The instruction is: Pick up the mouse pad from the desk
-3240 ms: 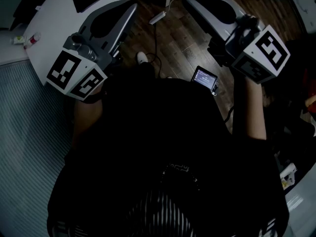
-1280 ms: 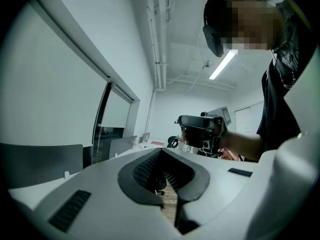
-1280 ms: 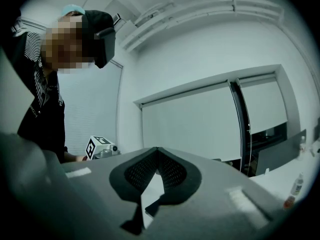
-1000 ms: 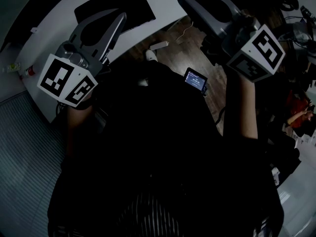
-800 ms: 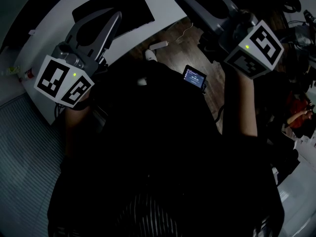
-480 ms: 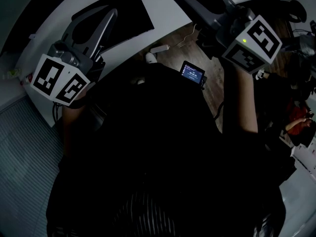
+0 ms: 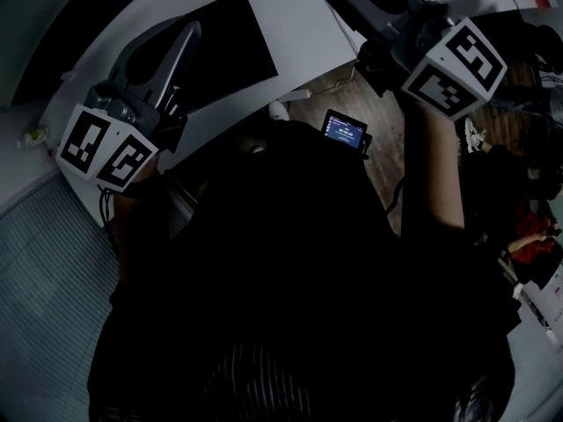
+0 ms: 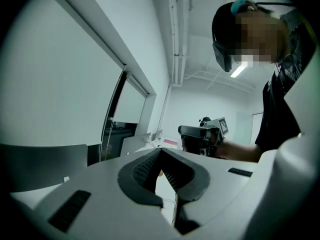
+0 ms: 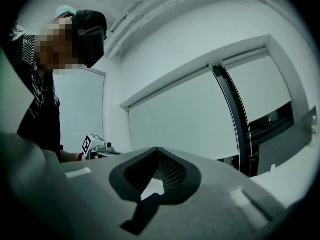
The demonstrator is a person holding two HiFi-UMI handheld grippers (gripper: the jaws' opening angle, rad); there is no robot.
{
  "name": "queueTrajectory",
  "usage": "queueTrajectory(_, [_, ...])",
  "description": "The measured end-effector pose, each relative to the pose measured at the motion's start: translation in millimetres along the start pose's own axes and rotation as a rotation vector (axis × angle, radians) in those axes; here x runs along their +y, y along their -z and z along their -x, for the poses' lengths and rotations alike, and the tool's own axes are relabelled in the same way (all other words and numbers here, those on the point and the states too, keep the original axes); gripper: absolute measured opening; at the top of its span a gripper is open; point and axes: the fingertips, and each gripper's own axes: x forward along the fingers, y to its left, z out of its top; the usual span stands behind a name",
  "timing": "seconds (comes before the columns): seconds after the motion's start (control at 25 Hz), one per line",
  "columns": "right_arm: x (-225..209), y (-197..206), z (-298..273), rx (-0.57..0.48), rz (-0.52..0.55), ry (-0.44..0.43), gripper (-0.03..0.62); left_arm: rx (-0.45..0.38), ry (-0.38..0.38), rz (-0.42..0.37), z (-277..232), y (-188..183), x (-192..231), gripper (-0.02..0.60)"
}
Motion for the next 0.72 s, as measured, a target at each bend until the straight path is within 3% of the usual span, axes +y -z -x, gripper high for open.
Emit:
queueTrajectory(0.28, [-7.4, 2.6, 4.7, -0.014, -0.062, -0.017, 0.005, 0.045, -0.029, 0.001, -0.6, -5.8, -9.1, 0.009])
queueTrajectory(0.44, [-19.7, 23.0, 9.9, 0.003, -0.080, -0.012, 0.005, 0.070, -0.044, -0.001, -2.0, 16.4, -9.9, 0.009])
queueTrajectory(0.72, [-39.1, 56.5, 9.7, 0.033, -0.114, -0.002, 0.005, 0.086, -0.066, 0.070, -4.4, 48.7, 5.4, 0.009])
